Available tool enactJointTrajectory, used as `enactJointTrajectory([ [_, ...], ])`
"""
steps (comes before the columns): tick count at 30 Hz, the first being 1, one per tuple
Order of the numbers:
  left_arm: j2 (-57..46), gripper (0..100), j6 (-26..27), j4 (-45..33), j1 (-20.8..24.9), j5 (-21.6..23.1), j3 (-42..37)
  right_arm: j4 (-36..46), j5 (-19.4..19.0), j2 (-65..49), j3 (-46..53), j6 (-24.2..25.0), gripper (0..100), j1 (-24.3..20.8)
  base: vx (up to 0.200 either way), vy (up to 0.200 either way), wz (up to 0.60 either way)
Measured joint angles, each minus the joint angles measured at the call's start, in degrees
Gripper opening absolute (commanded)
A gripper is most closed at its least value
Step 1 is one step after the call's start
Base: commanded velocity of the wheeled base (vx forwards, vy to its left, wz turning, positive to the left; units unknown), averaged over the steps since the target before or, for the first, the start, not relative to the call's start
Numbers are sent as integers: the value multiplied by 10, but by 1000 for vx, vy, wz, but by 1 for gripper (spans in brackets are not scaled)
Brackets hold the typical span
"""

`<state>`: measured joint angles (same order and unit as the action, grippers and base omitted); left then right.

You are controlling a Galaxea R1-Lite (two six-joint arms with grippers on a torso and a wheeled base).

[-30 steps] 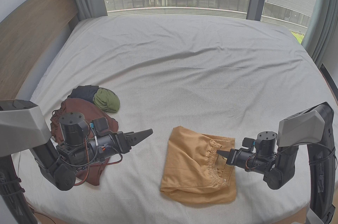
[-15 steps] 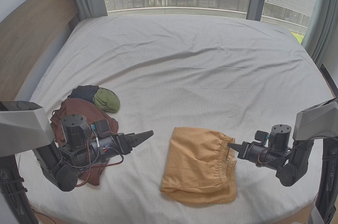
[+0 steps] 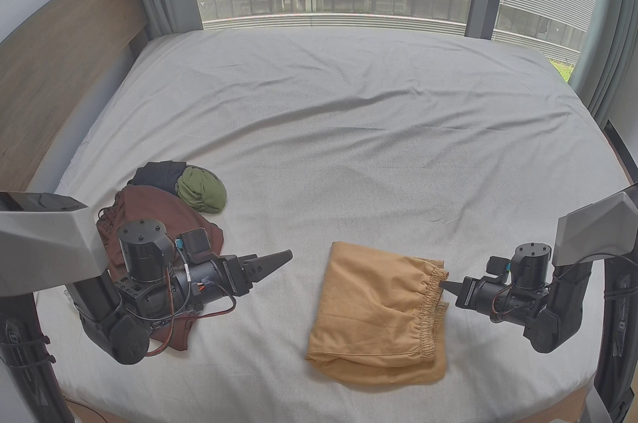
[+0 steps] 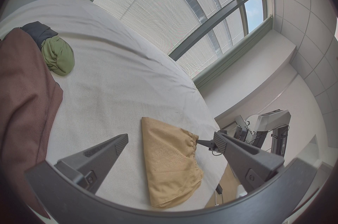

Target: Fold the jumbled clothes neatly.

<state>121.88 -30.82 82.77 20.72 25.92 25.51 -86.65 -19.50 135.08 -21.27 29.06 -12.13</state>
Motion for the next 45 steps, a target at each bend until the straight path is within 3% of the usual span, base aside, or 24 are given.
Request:
enactJointTrajectory([
  [14,12,100,0,18,3,-1,-4,1,1,25,10,-7,0,18,0,0,0],
  [15,13,100,0,21,3,-1,-4,1,1,25,10,-7,100,18,0,0,0],
  [25,20,100,0,24,4,-1,-5,1,1,16,30,-21,100,16,0,0,0],
  [45,22,100,0,25,4,-1,-3,-6,-1,66,64,-13,100,-46,0,0,0],
])
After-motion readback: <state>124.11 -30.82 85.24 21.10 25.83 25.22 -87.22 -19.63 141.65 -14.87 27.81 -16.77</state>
